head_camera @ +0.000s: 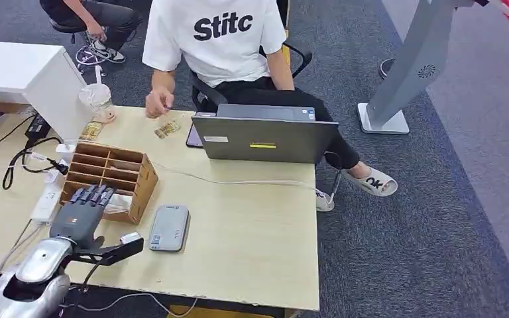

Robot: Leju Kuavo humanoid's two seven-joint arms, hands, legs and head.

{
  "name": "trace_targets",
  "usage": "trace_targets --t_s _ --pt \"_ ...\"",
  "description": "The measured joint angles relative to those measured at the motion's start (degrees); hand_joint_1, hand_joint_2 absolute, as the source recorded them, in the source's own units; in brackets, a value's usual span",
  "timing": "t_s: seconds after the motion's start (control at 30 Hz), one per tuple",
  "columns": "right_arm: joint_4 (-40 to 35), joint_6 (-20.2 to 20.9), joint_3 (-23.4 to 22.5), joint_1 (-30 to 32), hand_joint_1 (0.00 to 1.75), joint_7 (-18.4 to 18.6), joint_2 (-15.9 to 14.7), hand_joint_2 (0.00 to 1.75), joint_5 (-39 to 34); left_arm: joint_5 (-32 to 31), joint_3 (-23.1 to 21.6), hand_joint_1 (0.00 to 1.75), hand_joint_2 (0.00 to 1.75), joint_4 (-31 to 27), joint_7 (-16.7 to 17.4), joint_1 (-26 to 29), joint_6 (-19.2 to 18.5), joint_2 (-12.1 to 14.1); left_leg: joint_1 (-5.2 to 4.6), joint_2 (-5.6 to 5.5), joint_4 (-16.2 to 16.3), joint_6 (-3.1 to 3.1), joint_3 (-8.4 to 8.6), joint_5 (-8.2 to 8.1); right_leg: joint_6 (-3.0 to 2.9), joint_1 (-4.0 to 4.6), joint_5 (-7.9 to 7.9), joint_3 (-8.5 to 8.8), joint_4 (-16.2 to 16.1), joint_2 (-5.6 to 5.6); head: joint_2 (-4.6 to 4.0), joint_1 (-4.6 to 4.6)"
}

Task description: Pass the card to the sensor for recognition and then transmit it.

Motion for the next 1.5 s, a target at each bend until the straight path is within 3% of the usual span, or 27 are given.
trace_targets --t_s 0.07,0.1,0.33,0.77,1.5 --pt "0.0 -0.02 -0.15 0.0 0.0 0.0 0.0 1.75 0.0 0.0 0.0 1.57 1.75 0.15 0.0 0.0 -0.02 0.02 0.0 0.0 0.0 0.0 0.0 0.0 0.0 0.0 0.0 0.0 0.0 0.0 0.0 -0.02" --pt "0.0 -0.04 -0.2 0.0 0.0 0.0 0.0 1.75 0.0 0.0 0.0 1.66 1.75 0.15 0.0 0.0 -0.04 0.02 0.0 0.0 0.0 0.0 0.0 0.0 0.0 0.0 0.0 0.0 0.0 0.0 0.0 0.0" --pt "0.0 -0.2 -0.33 -0.01 0.0 0.0 0.0 1.75 0.48 -1.11 0.04 1.75 1.75 0.17 0.46 0.0 0.79 -0.11 0.0 0.0 0.0 0.0 0.0 0.0 0.0 0.0 0.0 -0.01 0.0 0.0 0.0 -0.02" --pt "0.0 -0.79 -0.66 -0.03 0.0 0.0 0.0 1.75 2.84 -6.91 1.12 1.75 1.75 0.22 1.22 0.54 10.6 -4.63 -0.01 -0.02 0.0 0.0 0.0 0.0 0.0 0.0 0.0 0.01 0.0 -0.02 0.0 -0.02" --pt "0.0 -0.79 -0.66 -0.03 0.0 0.33 0.0 1.75 4.33 -8.76 4.37 1.75 1.75 0.79 0.83 0.67 13.31 -7.71 0.0 -0.01 0.0 0.0 -0.01 0.0 0.0 0.0 0.0 0.01 0.0 -0.02 0.0 -0.02"
